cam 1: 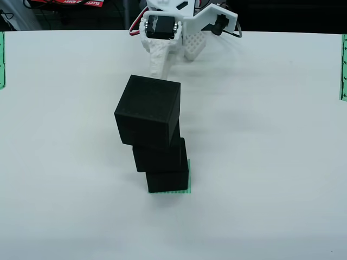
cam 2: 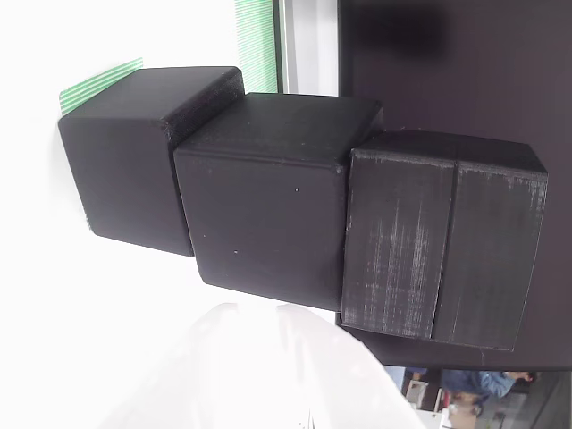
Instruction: Stack 3 Blocks on the chosen place.
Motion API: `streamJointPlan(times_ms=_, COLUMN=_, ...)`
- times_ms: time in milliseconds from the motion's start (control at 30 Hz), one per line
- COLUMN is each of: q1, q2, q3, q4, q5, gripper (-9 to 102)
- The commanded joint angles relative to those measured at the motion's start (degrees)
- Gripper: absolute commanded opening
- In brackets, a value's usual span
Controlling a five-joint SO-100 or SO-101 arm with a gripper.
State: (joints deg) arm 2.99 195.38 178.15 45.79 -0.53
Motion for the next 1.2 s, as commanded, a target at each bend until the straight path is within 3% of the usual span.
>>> streamJointPlan(times_ms=0, q1=0.53, q2=1.14, q3=2.29, q4=0.26, q5=0.18, gripper=0)
streamJointPlan(times_ms=1167, q1=-0.70, q2=1.23, q3=2.29, q4=0.35, q5=0.44, gripper=0)
